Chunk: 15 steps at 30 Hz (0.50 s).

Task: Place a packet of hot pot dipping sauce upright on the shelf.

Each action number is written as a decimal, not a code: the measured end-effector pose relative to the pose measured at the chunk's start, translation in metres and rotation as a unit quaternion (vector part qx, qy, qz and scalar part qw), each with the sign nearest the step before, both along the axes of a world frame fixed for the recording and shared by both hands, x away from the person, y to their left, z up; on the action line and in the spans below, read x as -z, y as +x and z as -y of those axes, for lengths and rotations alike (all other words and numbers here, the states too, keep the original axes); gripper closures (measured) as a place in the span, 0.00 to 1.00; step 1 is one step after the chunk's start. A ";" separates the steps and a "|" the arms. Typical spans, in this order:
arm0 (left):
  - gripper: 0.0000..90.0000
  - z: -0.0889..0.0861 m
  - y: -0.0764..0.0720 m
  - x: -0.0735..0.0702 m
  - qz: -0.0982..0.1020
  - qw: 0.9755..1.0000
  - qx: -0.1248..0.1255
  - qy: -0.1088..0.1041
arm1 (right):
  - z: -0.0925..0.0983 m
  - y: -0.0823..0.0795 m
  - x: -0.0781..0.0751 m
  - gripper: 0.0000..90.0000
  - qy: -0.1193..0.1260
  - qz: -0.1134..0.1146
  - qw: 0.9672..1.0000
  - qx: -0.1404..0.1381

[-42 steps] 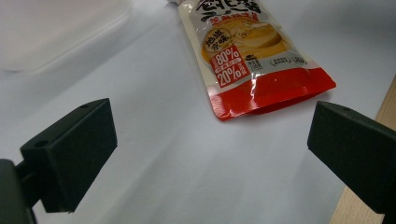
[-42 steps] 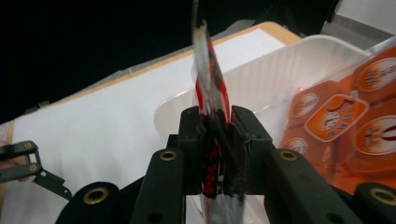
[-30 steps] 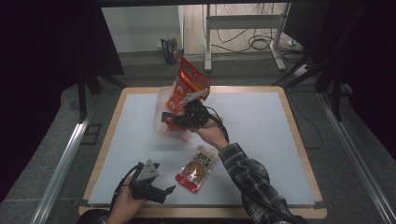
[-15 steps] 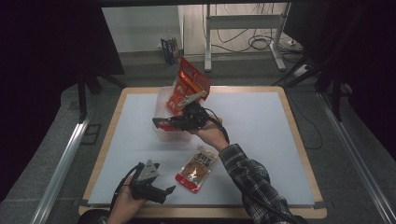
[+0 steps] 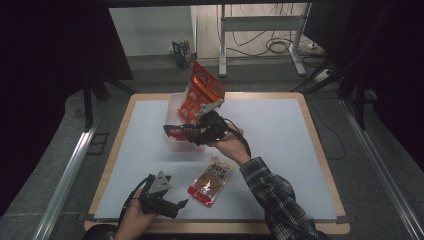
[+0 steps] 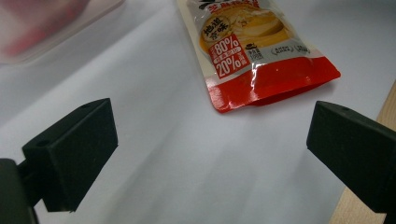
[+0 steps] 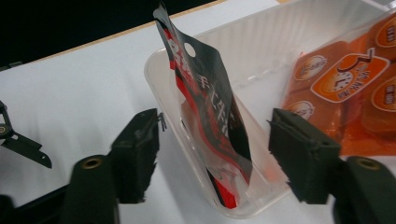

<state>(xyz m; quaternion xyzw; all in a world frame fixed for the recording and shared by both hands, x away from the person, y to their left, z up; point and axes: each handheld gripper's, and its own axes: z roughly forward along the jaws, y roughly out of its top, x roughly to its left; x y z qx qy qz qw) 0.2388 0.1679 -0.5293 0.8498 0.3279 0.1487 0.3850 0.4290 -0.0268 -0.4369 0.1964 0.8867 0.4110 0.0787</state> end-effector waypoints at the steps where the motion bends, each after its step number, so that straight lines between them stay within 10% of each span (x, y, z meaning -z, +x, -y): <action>1: 0.02 0.000 0.000 0.000 0.000 1.000 0.000 0.000 | 0.000 0.000 0.000 0.33 0.000 0.000 1.000 0.000; 15: 0.02 0.001 0.000 0.001 -0.002 1.000 0.000 0.009 | 0.017 -0.015 0.007 0.13 0.010 -0.004 1.000 0.000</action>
